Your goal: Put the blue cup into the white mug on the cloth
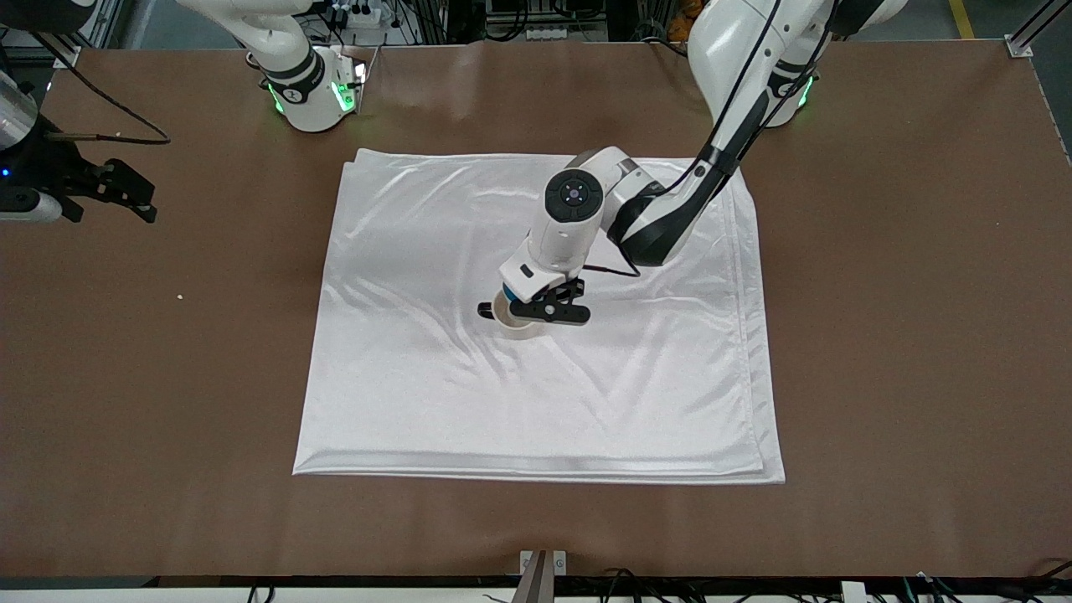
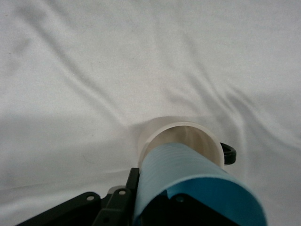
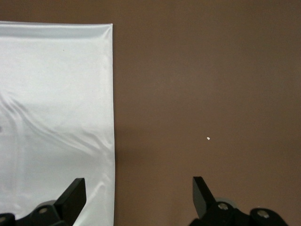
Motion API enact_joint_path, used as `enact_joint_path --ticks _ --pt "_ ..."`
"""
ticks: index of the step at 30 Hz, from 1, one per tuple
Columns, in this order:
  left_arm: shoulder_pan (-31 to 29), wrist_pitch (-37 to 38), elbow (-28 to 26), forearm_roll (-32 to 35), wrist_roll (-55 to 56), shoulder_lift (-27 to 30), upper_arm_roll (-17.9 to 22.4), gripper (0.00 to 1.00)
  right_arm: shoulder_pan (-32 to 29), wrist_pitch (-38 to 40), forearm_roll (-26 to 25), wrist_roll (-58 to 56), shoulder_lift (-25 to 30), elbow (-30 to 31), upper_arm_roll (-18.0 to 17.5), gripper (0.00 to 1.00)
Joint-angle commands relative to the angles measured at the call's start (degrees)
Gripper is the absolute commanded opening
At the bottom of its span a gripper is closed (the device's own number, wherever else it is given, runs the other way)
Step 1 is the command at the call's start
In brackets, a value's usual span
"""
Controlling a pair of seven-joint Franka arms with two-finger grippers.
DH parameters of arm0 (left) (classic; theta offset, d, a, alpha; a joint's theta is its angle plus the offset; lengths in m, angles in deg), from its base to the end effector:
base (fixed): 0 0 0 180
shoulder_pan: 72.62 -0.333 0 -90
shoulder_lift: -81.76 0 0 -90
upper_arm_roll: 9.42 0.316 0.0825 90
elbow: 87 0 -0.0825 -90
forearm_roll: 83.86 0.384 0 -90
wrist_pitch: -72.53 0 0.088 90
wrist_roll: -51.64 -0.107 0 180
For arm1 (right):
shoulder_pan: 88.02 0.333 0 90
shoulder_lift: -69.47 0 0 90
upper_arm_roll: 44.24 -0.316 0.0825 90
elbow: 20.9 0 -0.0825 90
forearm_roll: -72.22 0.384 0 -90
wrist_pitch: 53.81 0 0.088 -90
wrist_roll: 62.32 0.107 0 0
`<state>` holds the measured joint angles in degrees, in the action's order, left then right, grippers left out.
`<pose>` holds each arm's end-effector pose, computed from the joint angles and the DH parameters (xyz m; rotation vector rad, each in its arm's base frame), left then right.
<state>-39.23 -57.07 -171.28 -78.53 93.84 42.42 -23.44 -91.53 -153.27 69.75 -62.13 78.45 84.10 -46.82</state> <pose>0.5191 -0.5118 0.2949 2.9969 -0.1240 0.0533 0.5169 -0.0107 0.5983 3.0900 -0.0217 0.0920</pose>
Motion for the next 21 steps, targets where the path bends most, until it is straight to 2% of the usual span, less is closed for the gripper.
enact_joint_path --ticks 1,16,17,19,20,21 --pt "1.0 -0.8 2.2 1.6 1.1 -1.7 0.6 0.00 -2.5 0.9 1.2 1.7 -3.7 -4.3 -0.4 1.00" --pt "3.0 -0.8 2.2 1.6 1.1 -2.6 1.7 0.00 -4.6 0.9 1.6 2.0 -4.4 -4.3 -0.5 1.00" --pt "3.0 -0.8 2.2 1.6 1.0 -2.6 1.7 0.21 -4.6 0.9 1.7 2.1 -4.5 -4.4 -0.5 1.00" --pt "3.0 -1.3 2.2 2.2 0.7 -2.8 2.1 0.78 -4.6 0.9 1.7 2.0 -4.7 -4.6 -0.5 1.00" --pt "3.0 -1.5 2.2 3.0 0.7 -2.8 2.3 0.98 -4.5 0.9 1.7 2.0 -4.8 -5.1 -0.5 1.00" --pt "3.0 -1.6 2.2 3.7 0.7 -2.8 2.4 1.00 -4.4 1.0 1.7 2.0 -5.1 -5.6 -0.5 1.00"
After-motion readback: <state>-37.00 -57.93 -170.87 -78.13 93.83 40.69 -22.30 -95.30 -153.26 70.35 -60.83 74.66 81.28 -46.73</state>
